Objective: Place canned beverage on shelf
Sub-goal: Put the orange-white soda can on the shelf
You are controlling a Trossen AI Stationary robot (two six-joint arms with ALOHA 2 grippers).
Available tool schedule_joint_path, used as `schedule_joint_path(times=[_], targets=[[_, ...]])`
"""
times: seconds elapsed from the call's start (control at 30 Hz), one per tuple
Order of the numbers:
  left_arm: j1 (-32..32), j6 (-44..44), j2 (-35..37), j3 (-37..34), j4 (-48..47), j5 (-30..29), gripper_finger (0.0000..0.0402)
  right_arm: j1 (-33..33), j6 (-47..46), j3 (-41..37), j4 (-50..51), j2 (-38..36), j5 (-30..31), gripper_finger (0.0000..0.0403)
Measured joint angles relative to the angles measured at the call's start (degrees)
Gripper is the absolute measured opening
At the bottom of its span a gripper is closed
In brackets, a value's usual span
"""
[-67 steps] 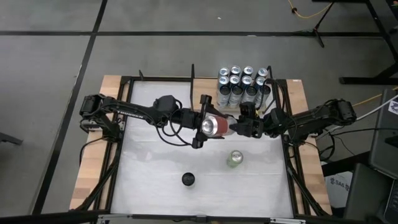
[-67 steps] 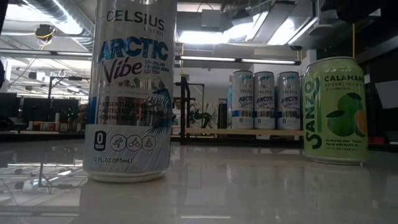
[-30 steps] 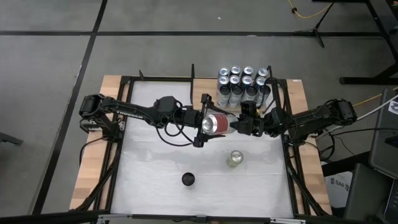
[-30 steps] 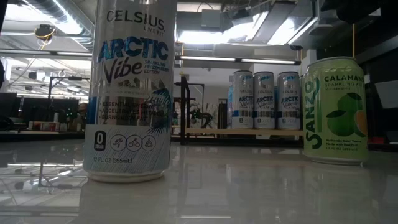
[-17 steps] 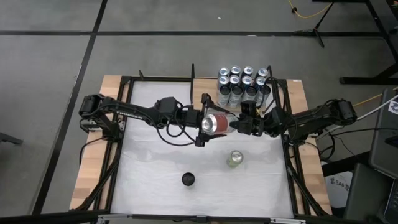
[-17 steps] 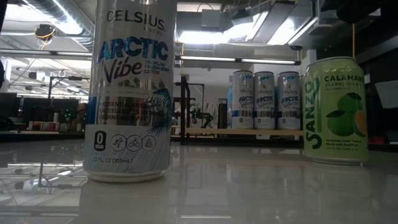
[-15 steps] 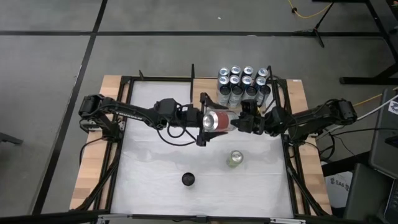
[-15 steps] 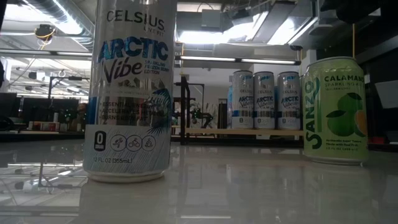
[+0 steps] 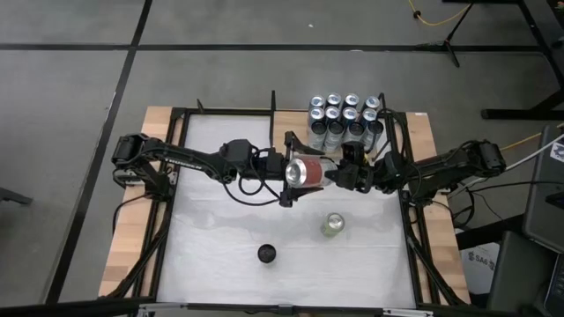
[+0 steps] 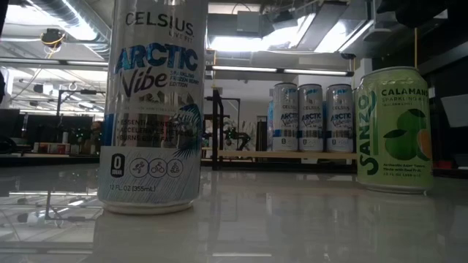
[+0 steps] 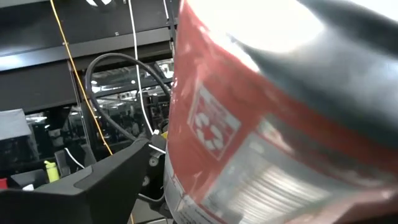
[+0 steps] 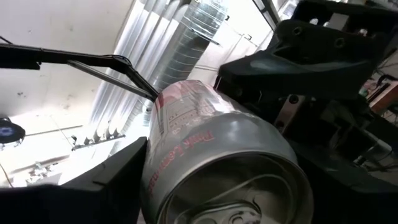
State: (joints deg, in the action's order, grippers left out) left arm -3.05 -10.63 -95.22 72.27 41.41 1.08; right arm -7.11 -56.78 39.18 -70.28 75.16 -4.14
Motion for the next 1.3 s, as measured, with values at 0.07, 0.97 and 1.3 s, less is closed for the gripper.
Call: schedule_joint_path(times=[0.07,0.97,1.3], targets=[[0.0,0.0,0.0,0.0,0.0,0.1,0.039,0.0,1.2,0.0,0.0,0.0,0.1,0.0299],[-0.8,-2.0,10.0,0.0,-27.3,-4.1,0.039,0.0,4.6,0.0,1.5,-1.0,-2.4,0.0297],[-0.8,0.8,16.3,0.0,-50.5,-17.2,0.039,0.0,4.6,0.0,7.1,-1.1,-3.0,0.0299]])
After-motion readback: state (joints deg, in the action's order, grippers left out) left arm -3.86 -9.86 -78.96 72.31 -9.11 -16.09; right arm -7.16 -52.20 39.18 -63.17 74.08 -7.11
